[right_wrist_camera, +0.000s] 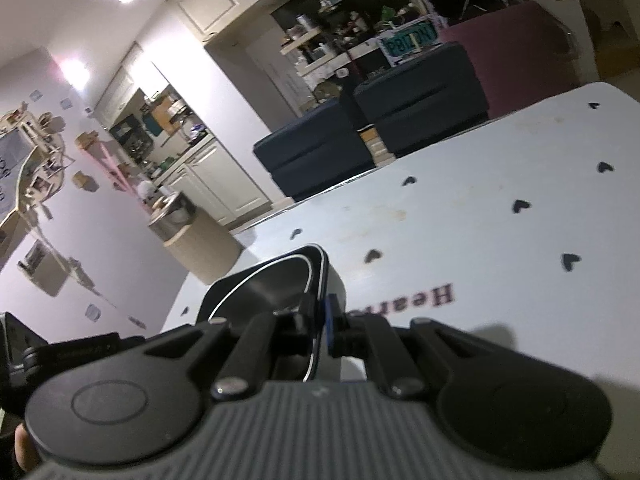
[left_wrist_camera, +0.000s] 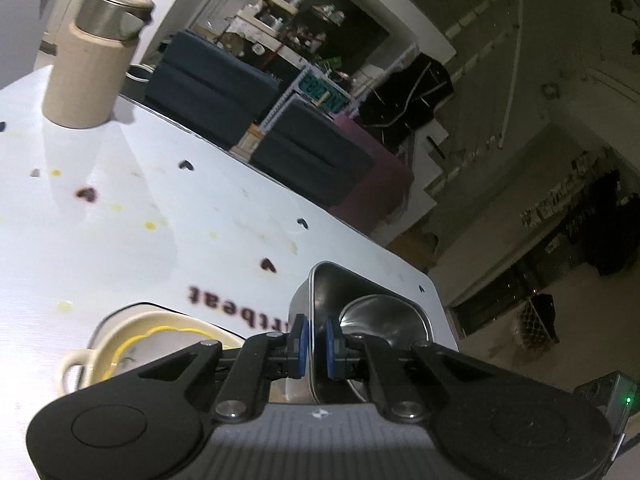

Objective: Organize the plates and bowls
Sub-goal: 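Lift the square tray holding the bowl and carry it toward the cream bowl, then lower the square tray into the lemon-print bowl inside the cream bowl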

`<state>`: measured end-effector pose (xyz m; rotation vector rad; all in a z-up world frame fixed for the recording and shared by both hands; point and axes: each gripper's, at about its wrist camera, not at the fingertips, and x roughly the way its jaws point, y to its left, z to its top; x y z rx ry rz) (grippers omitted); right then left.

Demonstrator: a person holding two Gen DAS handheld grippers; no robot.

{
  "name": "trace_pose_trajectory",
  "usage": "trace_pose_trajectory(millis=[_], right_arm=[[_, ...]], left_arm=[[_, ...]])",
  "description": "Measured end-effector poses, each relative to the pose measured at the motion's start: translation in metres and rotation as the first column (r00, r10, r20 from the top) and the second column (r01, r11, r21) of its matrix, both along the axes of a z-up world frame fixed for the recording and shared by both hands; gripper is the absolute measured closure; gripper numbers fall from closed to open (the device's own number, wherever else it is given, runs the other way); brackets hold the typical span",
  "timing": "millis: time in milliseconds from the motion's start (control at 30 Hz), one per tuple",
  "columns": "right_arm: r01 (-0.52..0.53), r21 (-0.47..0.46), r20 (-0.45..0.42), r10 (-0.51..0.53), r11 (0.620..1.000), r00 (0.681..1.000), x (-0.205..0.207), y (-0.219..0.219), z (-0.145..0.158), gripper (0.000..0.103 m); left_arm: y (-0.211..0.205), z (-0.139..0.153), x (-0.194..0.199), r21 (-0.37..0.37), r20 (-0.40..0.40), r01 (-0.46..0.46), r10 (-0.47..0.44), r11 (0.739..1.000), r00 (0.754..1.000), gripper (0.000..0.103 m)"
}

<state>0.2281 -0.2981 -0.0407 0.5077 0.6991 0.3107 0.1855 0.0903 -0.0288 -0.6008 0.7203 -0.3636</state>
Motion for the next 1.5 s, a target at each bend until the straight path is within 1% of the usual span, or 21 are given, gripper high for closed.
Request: trace_pose_trajectory(millis=[200, 333, 467, 1000, 1133, 1267, 1333, 1500], right_arm=[[-0.027, 0.018, 0.005, 0.027, 0.999, 1.0, -0.006, 0.012, -0.001, 0.093], [-0.03, 0.021, 0.004, 0.03, 0.999, 1.0, -0.006, 0.02, -0.003, 0.092], [-0.034, -0.001, 0.001, 0.034, 0.999, 0.999, -0.009, 0.021, -0.003, 0.092], [-0.127, -0.042, -0.077, 0.124, 0.991, 0.989, -0.007, 0.032, -0.012, 0.091], [-0.147, -0.051, -0.093, 0.142, 0.988, 0.985, -0.008, 0.036, -0.013, 0.09], [-0.158, -0.064, -0.126, 0.149, 0.985, 0.981, -0.002, 0.047, -0.015, 0.089], [-0.161, -0.074, -0.141, 0.149, 0.984, 0.979, -0.001, 0.05, -0.016, 0.089], [-0.166, -0.093, -0.189, 0.146, 0.982, 0.971, 0.0, 0.055, -0.021, 0.082]], left_arm=[[0.021, -0.002, -0.01, -0.018, -0.006, -0.042, 0.041, 0.999, 0.999, 0.094], [0.031, -0.006, -0.017, -0.016, -0.009, -0.049, 0.048, 0.999, 0.999, 0.094], [0.038, -0.008, -0.02, -0.008, -0.012, -0.05, 0.05, 0.999, 0.999, 0.094], [0.065, -0.02, -0.031, 0.01, -0.051, -0.088, 0.088, 0.996, 0.995, 0.094], [0.069, -0.024, -0.031, 0.022, -0.068, -0.095, 0.097, 0.995, 0.993, 0.094], [0.07, -0.031, -0.029, 0.04, -0.096, -0.096, 0.099, 0.995, 0.99, 0.094], [0.07, -0.035, -0.027, 0.044, -0.112, -0.093, 0.098, 0.995, 0.989, 0.094], [0.068, -0.044, -0.023, 0.062, -0.149, -0.084, 0.093, 0.995, 0.985, 0.093]])
